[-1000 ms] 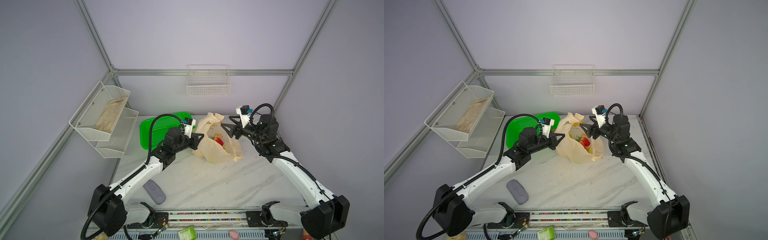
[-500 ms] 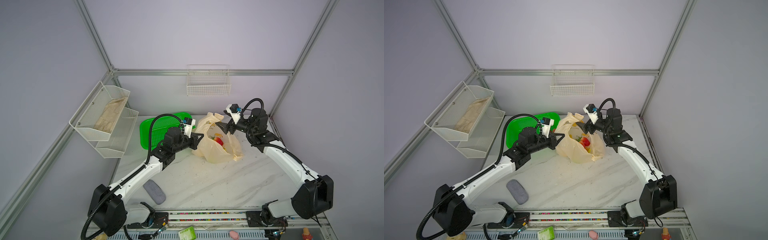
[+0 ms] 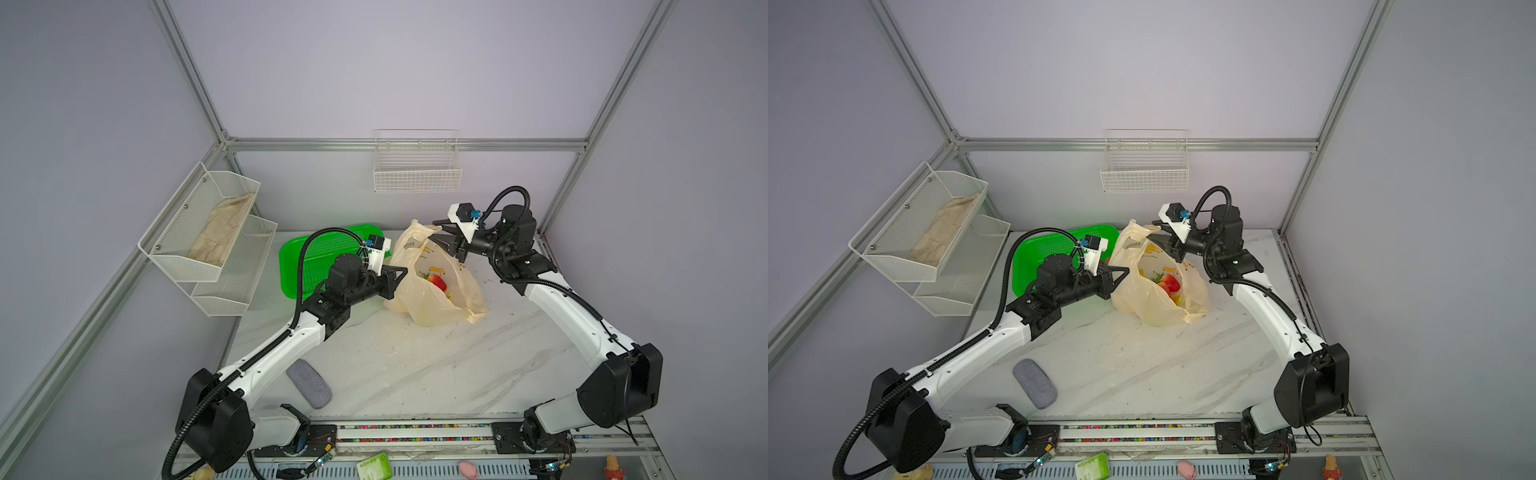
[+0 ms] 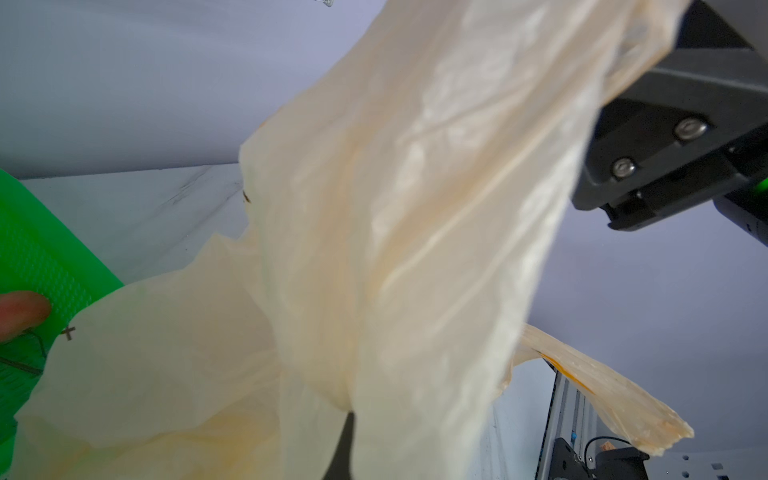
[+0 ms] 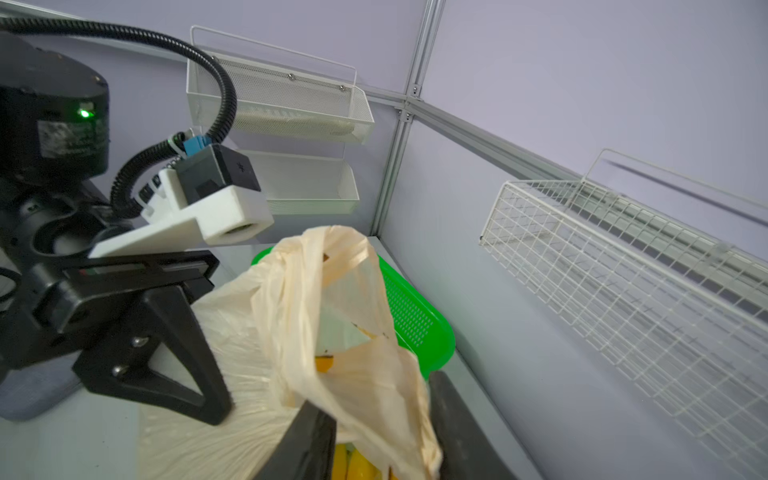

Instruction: Place the fake fruits into the plastic bag and tie a complex knot

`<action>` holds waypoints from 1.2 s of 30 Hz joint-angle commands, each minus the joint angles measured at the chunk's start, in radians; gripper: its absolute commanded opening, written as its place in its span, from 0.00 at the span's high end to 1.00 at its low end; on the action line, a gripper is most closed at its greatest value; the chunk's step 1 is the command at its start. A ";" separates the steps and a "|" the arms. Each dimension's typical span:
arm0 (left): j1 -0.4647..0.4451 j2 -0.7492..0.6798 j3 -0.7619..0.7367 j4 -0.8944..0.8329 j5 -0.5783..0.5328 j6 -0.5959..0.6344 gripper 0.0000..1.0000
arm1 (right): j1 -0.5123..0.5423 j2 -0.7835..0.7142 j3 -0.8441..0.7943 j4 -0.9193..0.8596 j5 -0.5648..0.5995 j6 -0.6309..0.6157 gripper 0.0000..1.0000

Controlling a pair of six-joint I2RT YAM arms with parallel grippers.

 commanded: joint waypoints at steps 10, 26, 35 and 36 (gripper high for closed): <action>0.010 -0.027 0.000 -0.060 -0.180 0.028 1.00 | 0.009 -0.169 -0.078 -0.179 -0.110 0.427 1.00; 0.008 -0.145 0.009 -0.169 -0.188 0.112 0.45 | 0.061 -0.235 -0.207 0.150 -0.095 1.078 1.00; -0.092 -0.312 0.019 -0.186 -0.203 0.334 0.42 | 0.088 -0.165 -0.157 0.162 -0.098 1.113 1.00; -0.115 -0.306 0.034 -0.186 -0.206 0.362 0.44 | 0.092 -0.156 -0.147 0.155 -0.100 1.114 1.00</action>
